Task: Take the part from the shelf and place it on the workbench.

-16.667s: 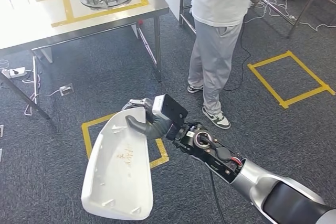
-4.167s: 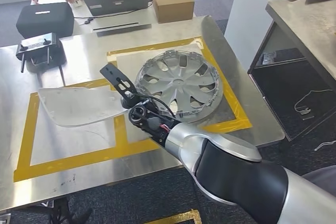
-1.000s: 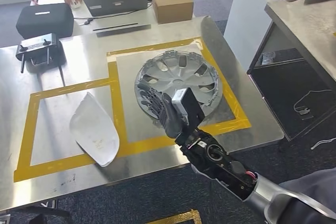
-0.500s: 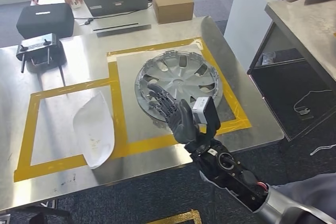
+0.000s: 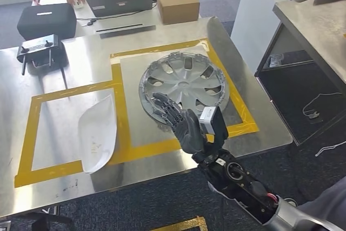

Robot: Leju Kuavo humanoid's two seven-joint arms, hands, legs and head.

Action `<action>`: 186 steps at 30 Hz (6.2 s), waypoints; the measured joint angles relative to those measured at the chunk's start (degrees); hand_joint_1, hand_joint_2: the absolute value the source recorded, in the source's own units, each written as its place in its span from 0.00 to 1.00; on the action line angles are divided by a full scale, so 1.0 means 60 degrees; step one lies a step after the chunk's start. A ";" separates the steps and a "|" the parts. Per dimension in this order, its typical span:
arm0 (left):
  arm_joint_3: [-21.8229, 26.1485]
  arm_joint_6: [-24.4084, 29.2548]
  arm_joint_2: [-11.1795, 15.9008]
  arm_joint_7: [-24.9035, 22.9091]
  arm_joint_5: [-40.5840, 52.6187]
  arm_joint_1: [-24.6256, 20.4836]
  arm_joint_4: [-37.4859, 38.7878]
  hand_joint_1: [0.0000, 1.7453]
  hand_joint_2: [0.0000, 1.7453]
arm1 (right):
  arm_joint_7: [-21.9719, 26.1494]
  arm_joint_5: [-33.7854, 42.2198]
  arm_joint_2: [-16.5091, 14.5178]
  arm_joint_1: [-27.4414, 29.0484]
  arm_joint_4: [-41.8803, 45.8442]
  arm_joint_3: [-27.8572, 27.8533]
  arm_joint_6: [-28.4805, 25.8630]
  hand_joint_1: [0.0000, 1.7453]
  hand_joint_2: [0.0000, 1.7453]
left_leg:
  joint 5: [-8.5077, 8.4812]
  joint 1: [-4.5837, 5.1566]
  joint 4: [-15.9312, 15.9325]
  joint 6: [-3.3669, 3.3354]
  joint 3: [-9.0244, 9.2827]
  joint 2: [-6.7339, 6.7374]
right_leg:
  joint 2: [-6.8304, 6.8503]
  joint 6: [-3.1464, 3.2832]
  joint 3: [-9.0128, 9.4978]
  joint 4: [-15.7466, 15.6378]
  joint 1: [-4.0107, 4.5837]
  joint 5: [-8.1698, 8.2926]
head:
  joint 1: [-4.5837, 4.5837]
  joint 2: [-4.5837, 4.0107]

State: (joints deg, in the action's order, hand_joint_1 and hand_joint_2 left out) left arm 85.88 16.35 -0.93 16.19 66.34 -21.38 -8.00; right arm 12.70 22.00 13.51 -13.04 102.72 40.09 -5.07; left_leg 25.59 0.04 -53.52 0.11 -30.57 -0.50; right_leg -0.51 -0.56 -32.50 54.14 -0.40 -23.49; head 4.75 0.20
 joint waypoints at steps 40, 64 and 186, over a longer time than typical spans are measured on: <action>0.0004 -0.0095 -0.0102 -0.0142 0.0156 -0.0155 0.0000 0.00 0.00 | 0.0041 0.0129 -0.0389 0.0062 -0.0005 -0.0298 0.0412 0.00 0.00 | 0.0696 -0.0151 -0.0934 0.0178 0.0002 0.0032 | 0.0085 0.0080 -0.0327 0.0072 -0.0040 0.0285 | -0.0066 0.0000; 0.0009 -0.0047 -0.0126 -0.0217 0.0130 -0.0130 -0.0004 0.00 0.00 | 0.0084 0.0102 -0.0461 0.0209 -0.0087 -0.0421 0.0526 0.00 0.00 | -0.0015 -0.0036 -0.0622 0.0075 -0.0847 0.0077 | 0.0149 0.0231 0.0989 -0.0609 0.0049 -0.0248 | 0.0073 0.0000; 0.0247 0.0029 0.0204 -0.0071 -0.0457 0.0137 -0.0004 0.00 0.00 | 0.0526 0.0048 -0.1030 0.0207 -0.1268 -0.1071 0.0619 0.00 0.00 | 0.0214 -0.0150 -0.0665 0.0145 -0.0361 0.0153 | 0.0085 0.0136 0.0430 -0.0045 -0.0068 -0.0207 | 0.0067 0.0000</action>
State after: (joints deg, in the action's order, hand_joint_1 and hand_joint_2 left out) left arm 87.36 16.52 0.30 15.76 63.60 -20.56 -8.02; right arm 15.86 22.29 7.33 -11.80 95.11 33.66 -1.35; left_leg 26.87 -0.87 -57.51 0.98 -32.74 0.41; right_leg 0.00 0.25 -29.92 53.86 -0.81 -24.73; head 5.15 0.20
